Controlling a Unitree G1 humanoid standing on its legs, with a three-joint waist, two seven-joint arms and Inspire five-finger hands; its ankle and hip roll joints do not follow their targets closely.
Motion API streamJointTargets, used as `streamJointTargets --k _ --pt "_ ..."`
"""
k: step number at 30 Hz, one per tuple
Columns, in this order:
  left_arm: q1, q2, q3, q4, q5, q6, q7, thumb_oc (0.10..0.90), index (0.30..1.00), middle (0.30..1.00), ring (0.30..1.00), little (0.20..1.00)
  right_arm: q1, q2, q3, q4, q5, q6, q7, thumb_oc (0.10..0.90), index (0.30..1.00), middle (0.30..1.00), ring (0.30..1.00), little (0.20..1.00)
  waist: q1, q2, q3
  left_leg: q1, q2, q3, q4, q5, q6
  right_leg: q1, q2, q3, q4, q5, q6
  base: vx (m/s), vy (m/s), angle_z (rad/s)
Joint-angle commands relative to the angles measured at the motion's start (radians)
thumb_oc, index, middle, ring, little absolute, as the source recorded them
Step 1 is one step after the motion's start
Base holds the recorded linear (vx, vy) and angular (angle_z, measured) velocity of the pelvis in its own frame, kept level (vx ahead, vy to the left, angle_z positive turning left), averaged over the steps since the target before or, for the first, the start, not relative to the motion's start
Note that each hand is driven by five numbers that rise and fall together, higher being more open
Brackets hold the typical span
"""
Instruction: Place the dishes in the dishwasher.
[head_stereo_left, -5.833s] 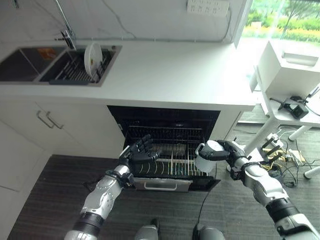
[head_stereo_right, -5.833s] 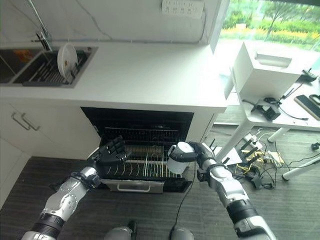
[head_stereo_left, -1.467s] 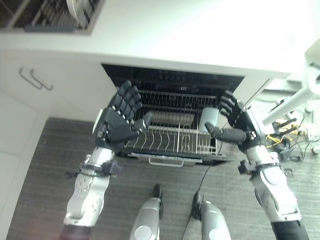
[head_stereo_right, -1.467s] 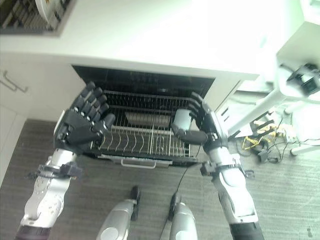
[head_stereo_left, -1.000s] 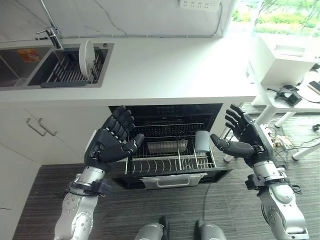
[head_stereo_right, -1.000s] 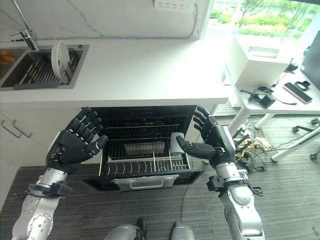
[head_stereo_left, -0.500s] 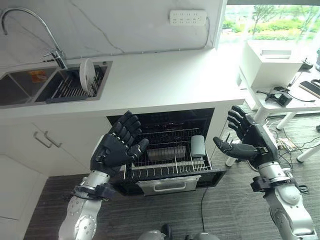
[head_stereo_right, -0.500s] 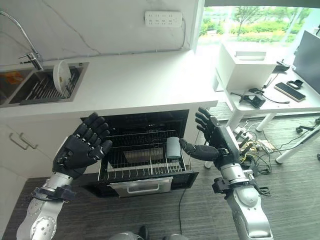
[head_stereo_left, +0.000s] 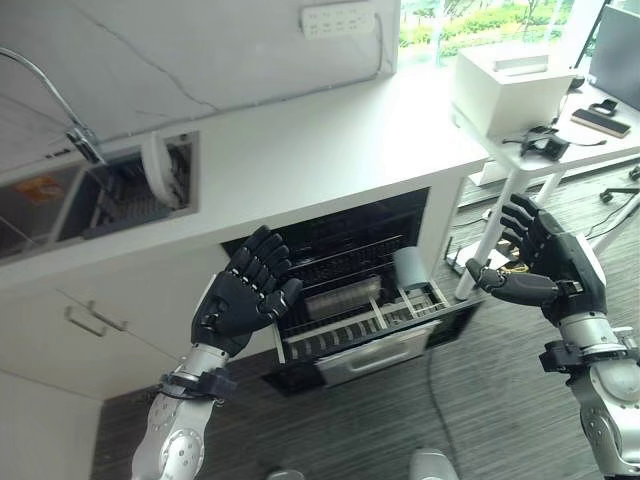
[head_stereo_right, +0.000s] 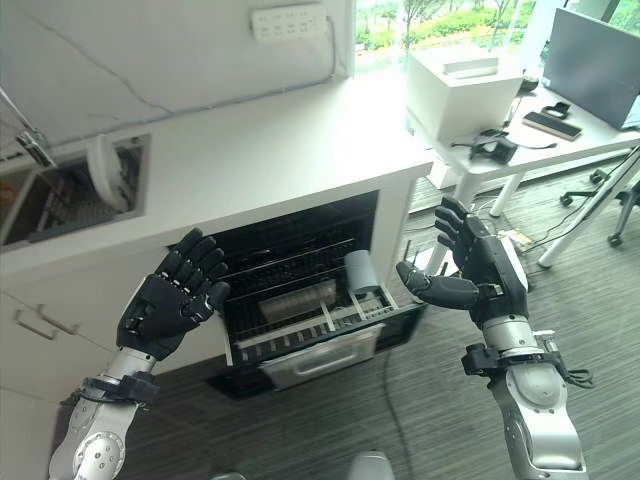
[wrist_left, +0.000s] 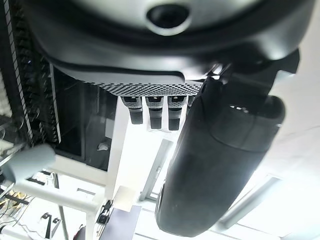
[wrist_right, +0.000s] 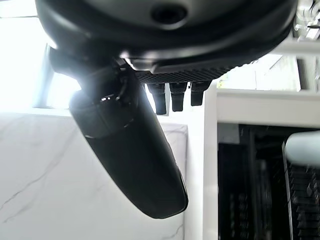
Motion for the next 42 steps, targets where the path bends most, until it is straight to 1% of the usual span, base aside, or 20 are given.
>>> streamJointTargets --k 1,4,6,8,9,10,12,15,16,19,21,29,35,36,37,38,39,40,41,42 --pt "-0.023 0.070 0.084 -0.147 -0.056 -0.101 -0.023 0.800 0.900 0.900 0.900 0.900 -0.109 -0.010 -0.042 -0.087 0.038 -0.101 -0.055 0.800 0.900 0.900 0.900 0.900 0.013 -0.020 -0.068 0.031 0.031 -0.066 -0.024 0.008 0.043 0.064 0.058 -0.073 0.009 -0.065 0.018 -0.02 0.688 -0.05" --pt "-0.040 0.085 0.088 -0.138 -0.061 -0.070 -0.040 0.800 0.900 0.900 0.900 0.900 -0.089 0.026 -0.072 -0.092 0.052 -0.097 -0.077 0.800 0.900 0.900 0.900 0.900 0.022 -0.039 -0.067 0.030 -0.043 -0.071 -0.024 -0.022 0.079 0.037 -0.008 -0.068 0.009 0.046 0.034 -0.03 0.465 0.46" --pt "-0.044 0.088 0.100 -0.124 -0.064 -0.049 -0.066 0.800 0.900 0.900 0.900 0.900 -0.091 0.072 -0.065 -0.082 0.027 -0.101 -0.063 0.800 0.900 0.900 0.900 0.900 0.044 -0.050 -0.067 0.030 -0.093 -0.041 -0.024 -0.044 0.109 0.013 -0.060 -0.097 0.009 0.171 0.045 0.00 0.496 0.32" --pt "-0.035 0.083 0.111 -0.137 -0.036 -0.032 -0.068 0.800 0.900 0.900 0.900 0.900 -0.097 0.095 -0.047 -0.078 -0.005 -0.100 -0.065 0.800 0.900 0.900 0.900 0.900 0.069 -0.051 -0.070 0.029 -0.111 -0.009 -0.024 -0.051 0.128 0.018 -0.068 -0.156 0.009 0.197 0.046 -0.01 0.467 -0.02" --pt "-0.036 0.080 0.114 -0.144 -0.026 -0.011 -0.062 0.800 0.900 0.900 0.900 0.900 -0.109 0.102 -0.031 -0.069 -0.004 -0.093 -0.074 0.800 0.900 0.900 0.900 0.900 0.078 -0.050 -0.079 0.023 -0.117 0.021 -0.024 -0.051 0.143 0.030 -0.018 -0.195 0.009 0.153 0.032 0.00 0.477 -0.54" --pt "-0.046 0.079 0.110 -0.138 -0.020 -0.006 -0.060 0.800 0.900 0.900 0.900 0.900 -0.107 0.100 -0.028 -0.069 -0.006 -0.087 -0.076 0.800 0.900 0.900 0.900 0.900 0.074 -0.054 -0.085 0.015 -0.130 0.030 -0.024 -0.050 0.153 0.037 0.038 -0.206 0.009 0.106 0.017 0.01 0.412 -0.60" --pt "-0.059 0.069 0.095 -0.139 -0.015 -0.003 -0.049 0.800 0.900 0.900 0.900 0.900 -0.101 0.095 -0.030 -0.073 -0.013 -0.082 -0.073 0.800 0.900 0.900 0.900 0.900 0.068 -0.059 -0.087 0.011 -0.148 0.023 -0.024 -0.052 0.167 0.050 0.119 -0.217 0.009 0.049 -0.003 0.02 0.231 -0.12" --pt "-0.060 0.045 0.074 -0.140 0.007 -0.007 -0.041 0.800 0.900 0.900 0.900 0.900 -0.085 0.081 -0.039 -0.071 -0.002 -0.091 -0.066 0.800 0.900 0.900 0.900 0.900 0.054 -0.068 -0.093 0.004 -0.177 0.003 -0.024 -0.050 0.180 0.055 0.219 -0.198 0.009 -0.014 -0.030 0.03 0.144 0.39" --pt "-0.059 0.037 0.057 -0.138 0.019 -0.011 -0.036 0.800 0.900 0.900 0.900 0.900 -0.076 0.074 -0.045 -0.069 0.010 -0.098 -0.065 0.800 0.900 0.900 0.900 0.900 0.046 -0.074 -0.096 0.003 -0.198 -0.011 -0.024 -0.048 0.185 0.056 0.265 -0.169 0.009 -0.048 -0.053 0.03 0.089 0.32" --pt "-0.058 0.028 0.038 -0.124 0.030 -0.034 -0.044 0.800 0.900 0.900 0.900 0.900 -0.065 0.071 -0.054 -0.058 0.014 -0.105 -0.060 0.800 0.900 0.900 0.900 0.900 0.041 -0.081 -0.101 0.001 -0.230 -0.023 -0.024 -0.045 0.186 0.045 0.312 -0.142 0.009 -0.091 -0.077 0.02 0.023 0.13" --pt "-0.053 0.025 0.032 -0.123 0.032 -0.048 -0.047 0.800 0.900 0.900 0.900 0.900 -0.062 0.077 -0.052 -0.057 0.011 -0.108 -0.061 0.800 0.900 0.900 0.900 0.900 0.041 -0.080 -0.103 0.002 -0.237 -0.025 -0.024 -0.044 0.186 0.042 0.316 -0.136 0.009 -0.087 -0.076 0.02 -0.036 0.19" --pt "-0.061 0.032 0.024 -0.120 0.045 -0.080 0.004 0.800 0.900 0.900 0.900 0.900 -0.099 0.083 -0.005 -0.046 0.000 -0.097 -0.073 0.800 0.900 0.900 0.900 0.900 0.054 -0.063 -0.115 0.012 -0.232 -0.014 -0.024 -0.033 0.173 0.045 0.325 -0.140 0.009 -0.116 -0.092 0.03 -0.110 -0.02" --pt "-0.063 0.029 0.027 -0.119 0.051 -0.106 0.039 0.800 0.900 0.900 0.900 0.900 -0.111 0.071 0.010 -0.039 0.014 -0.099 -0.066 0.800 0.900 0.900 0.900 0.900 0.052 -0.068 -0.106 0.043 -0.227 0.003 -0.024 -0.010 0.156 0.064 0.330 -0.145 0.009 -0.128 -0.111 0.04 -0.146 0.01" --pt "-0.065 0.030 0.026 -0.120 0.047 -0.110 0.037 0.800 0.900 0.900 0.900 0.900 -0.106 0.065 0.007 -0.040 0.023 -0.101 -0.060 0.800 0.900 0.900 0.900 0.900 0.051 -0.075 -0.100 0.052 -0.230 0.016 -0.024 0.030 0.144 0.071 0.326 -0.145 0.009 -0.133 -0.119 0.06 -0.154 -0.04" --pt "-0.069 0.029 0.023 -0.121 0.046 -0.117 0.035 0.800 0.900 0.900 0.900 0.900 -0.101 0.061 0.006 -0.037 0.023 -0.107 -0.054 0.800 0.900 0.900 0.900 0.900 0.054 -0.092 -0.088 0.062 -0.238 0.032 -0.024 0.099 0.128 0.079 0.312 -0.145 0.009 -0.136 -0.130 0.04 -0.197 0.00" --pt "-0.076 0.027 0.017 -0.121 0.049 -0.126 0.034 0.800 0.900 0.900 0.900 0.900 -0.097 0.060 0.007 -0.031 0.022 -0.117 -0.047 0.800 0.900 0.900 0.900 0.900 0.054 -0.104 -0.068 0.040 -0.235 0.046 0.037 0.149 0.109 0.089 0.301 -0.152 0.009 -0.135 -0.141 0.01 -0.186 0.04" --pt "-0.082 0.023 0.013 -0.126 0.052 -0.126 0.035 0.800 0.900 0.900 0.900 0.900 -0.092 0.059 0.005 -0.031 0.020 -0.122 -0.042 0.800 0.900 0.900 0.900 0.900 0.052 -0.106 -0.056 0.015 -0.220 0.058 0.079 0.175 0.093 0.093 0.298 -0.165 0.009 -0.129 -0.145 -0.01 -0.172 0.06" --pt "-0.089 0.017 0.012 -0.130 0.049 -0.121 0.036 0.800 0.900 0.900 0.900 0.900 -0.091 0.064 0.006 -0.028 0.013 -0.128 -0.040 0.800 0.900 0.900 0.900 0.900 0.048 -0.106 -0.041 -0.016 -0.178 0.089 0.086 0.199 0.086 0.100 0.294 -0.180 0.009 -0.123 -0.146 0.09 -0.068 0.32" --pt "-0.080 0.026 0.016 -0.128 0.048 -0.128 0.041 0.800 0.900 0.900 0.900 0.900 -0.110 0.071 0.025 -0.020 0.011 -0.124 -0.034 0.800 0.900 0.900 0.900 0.900 0.057 -0.088 -0.031 -0.025 -0.140 0.096 -0.024 0.219 0.088 0.114 0.306 -0.168 0.009 -0.133 -0.137 0.16 0.046 0.26" --pt "-0.061 0.031 0.024 -0.134 0.051 -0.142 0.054 0.800 0.900 0.900 0.900 0.900 -0.107 0.070 0.036 -0.028 0.014 -0.120 -0.026 0.800 0.900 0.900 0.900 0.900 0.062 -0.057 -0.031 -0.087 -0.093 0.063 -0.024 0.215 0.075 0.125 0.338 -0.152 0.009 -0.148 -0.135 0.16 0.107 0.12"
